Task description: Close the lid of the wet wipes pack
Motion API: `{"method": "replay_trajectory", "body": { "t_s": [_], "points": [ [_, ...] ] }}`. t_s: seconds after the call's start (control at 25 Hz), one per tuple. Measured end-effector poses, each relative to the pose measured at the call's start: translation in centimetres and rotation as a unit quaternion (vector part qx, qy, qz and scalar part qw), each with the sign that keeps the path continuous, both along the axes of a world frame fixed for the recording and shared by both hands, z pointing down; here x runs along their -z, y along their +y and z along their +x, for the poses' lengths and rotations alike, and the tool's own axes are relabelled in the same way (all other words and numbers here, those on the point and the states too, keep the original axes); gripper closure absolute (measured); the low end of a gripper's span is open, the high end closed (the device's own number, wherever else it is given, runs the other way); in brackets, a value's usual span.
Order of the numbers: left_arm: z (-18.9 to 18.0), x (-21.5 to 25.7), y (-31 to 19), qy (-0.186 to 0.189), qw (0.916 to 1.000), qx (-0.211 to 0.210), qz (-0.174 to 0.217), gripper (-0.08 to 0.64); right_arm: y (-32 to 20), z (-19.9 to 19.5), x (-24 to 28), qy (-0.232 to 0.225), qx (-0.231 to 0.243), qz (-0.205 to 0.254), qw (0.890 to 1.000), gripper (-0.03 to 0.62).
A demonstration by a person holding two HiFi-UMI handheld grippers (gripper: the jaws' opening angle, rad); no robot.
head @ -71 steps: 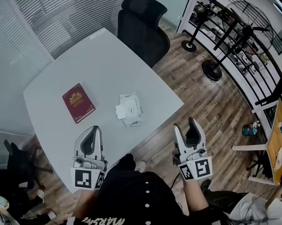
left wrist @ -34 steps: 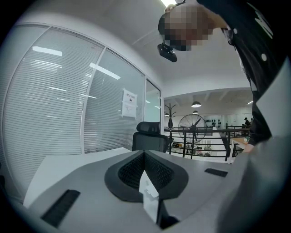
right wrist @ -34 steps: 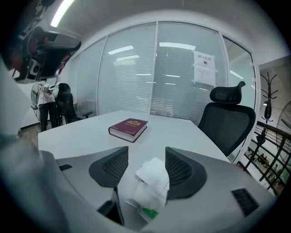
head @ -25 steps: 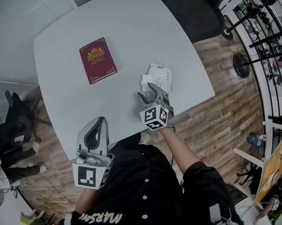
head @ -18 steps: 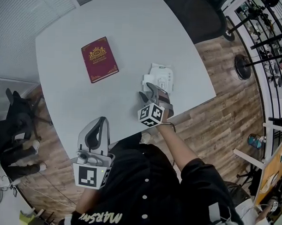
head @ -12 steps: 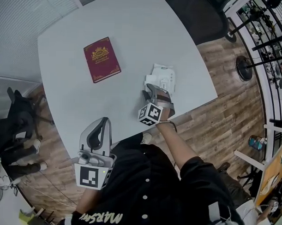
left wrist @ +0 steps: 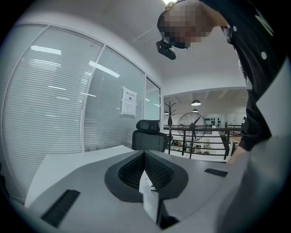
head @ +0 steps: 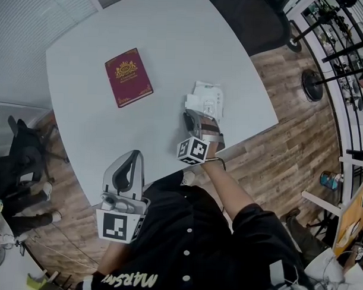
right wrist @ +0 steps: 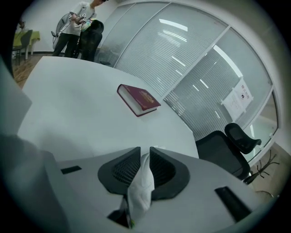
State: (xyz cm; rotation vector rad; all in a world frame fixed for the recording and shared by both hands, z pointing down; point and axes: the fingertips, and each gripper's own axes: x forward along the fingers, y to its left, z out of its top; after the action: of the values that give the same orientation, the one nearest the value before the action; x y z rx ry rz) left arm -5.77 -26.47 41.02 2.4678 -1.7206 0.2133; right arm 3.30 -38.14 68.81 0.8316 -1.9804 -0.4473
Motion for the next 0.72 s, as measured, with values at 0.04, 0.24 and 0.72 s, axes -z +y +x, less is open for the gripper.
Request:
{"method": "replay_trajectory", "body": {
  "t_s": [0.04,0.24,0.72],
  "points": [
    [0.2,0.0,0.0,0.0,1.0,-0.004,-0.001,0.552,-0.1,0.3,0.6,-0.01,-0.008,0.008,1.0,0.512],
    [1.3,0.0,-0.5,0.003,0.9998,-0.022,0.002,0.552,-0.5,2.3,2.6,-0.052,-0.044,0.024,0.997,0.511],
    [2.8,0.5,-0.9,-0.004,0.999,-0.043,0.007,0.552,-0.6,6.6,2.9,-0.092,-0.099,0.014,0.991,0.489]
  ]
}}
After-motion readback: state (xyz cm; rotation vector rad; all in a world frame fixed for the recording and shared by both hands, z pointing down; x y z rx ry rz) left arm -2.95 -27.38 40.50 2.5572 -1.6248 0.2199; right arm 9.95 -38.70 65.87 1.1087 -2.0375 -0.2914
